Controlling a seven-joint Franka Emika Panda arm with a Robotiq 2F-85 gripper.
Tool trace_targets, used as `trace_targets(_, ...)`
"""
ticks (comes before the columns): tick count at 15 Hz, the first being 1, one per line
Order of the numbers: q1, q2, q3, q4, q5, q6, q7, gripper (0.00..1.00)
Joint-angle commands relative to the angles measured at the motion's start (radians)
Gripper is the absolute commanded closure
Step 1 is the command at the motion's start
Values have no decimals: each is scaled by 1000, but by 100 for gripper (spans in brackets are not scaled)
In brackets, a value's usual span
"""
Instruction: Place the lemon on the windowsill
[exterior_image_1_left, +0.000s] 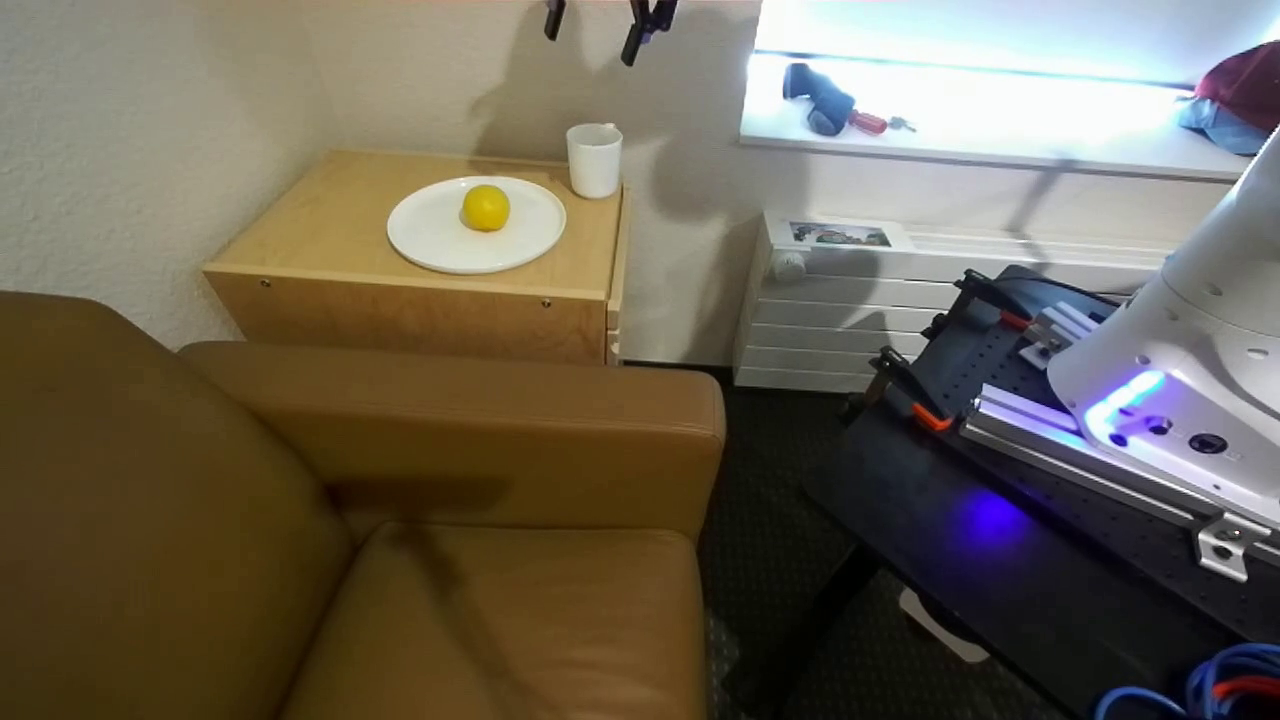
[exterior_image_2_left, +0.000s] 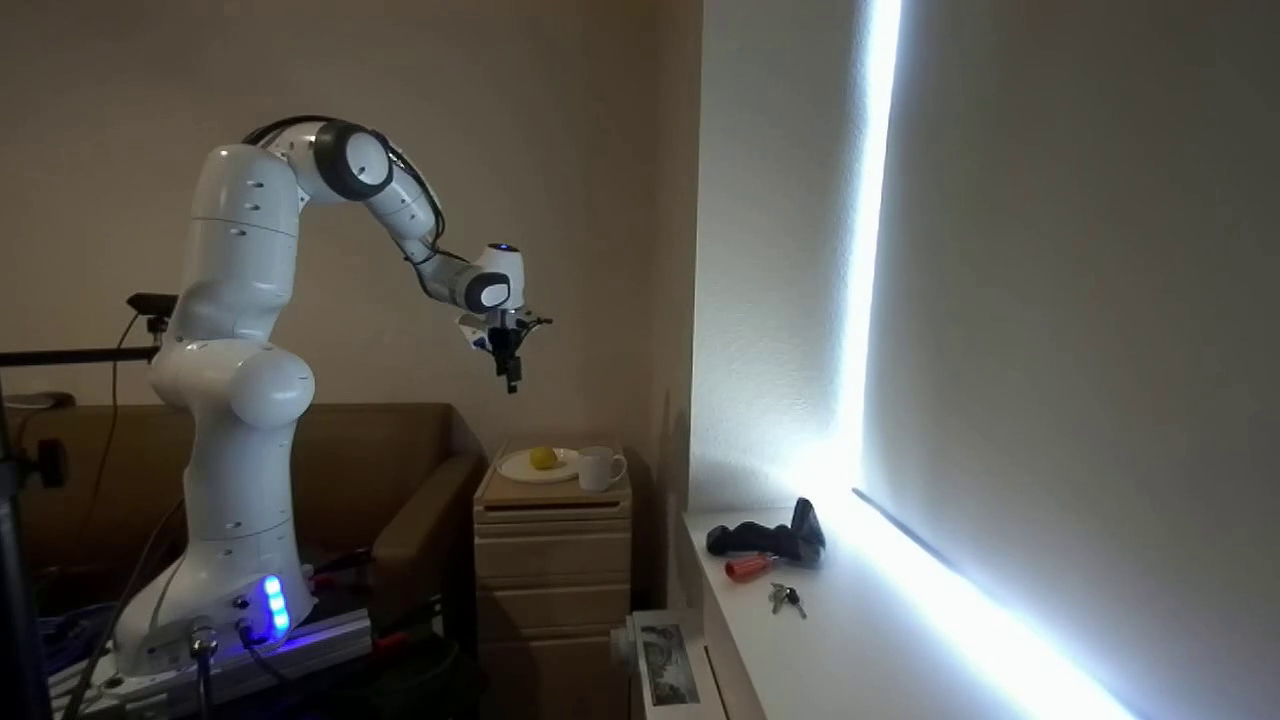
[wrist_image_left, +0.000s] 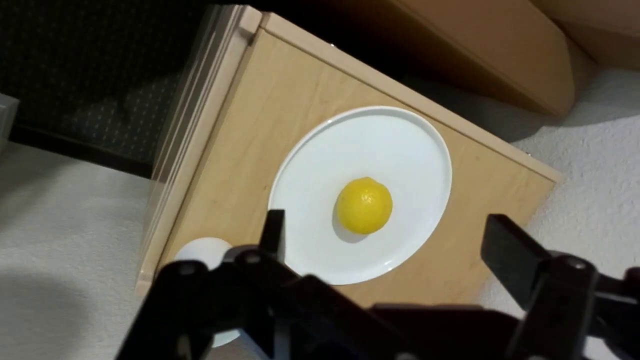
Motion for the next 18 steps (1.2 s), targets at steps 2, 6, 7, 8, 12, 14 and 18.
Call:
trace_targets(2, 27, 184, -20, 202, 12, 2, 19, 0)
trace_targets(6, 72, 250, -49, 252, -43, -32, 79, 0)
trace_targets(7, 62, 228, -47, 216, -24, -3, 57, 0)
trace_targets(8, 70, 242, -48, 226, -25, -3, 60, 0)
trace_targets(12, 61, 306, -52, 295, -10, -39, 57, 0)
trace_targets(14, 62, 400, -51, 400, -6, -45, 47, 0)
trace_targets(18, 91, 580, -85, 626, -45, -124, 89, 0)
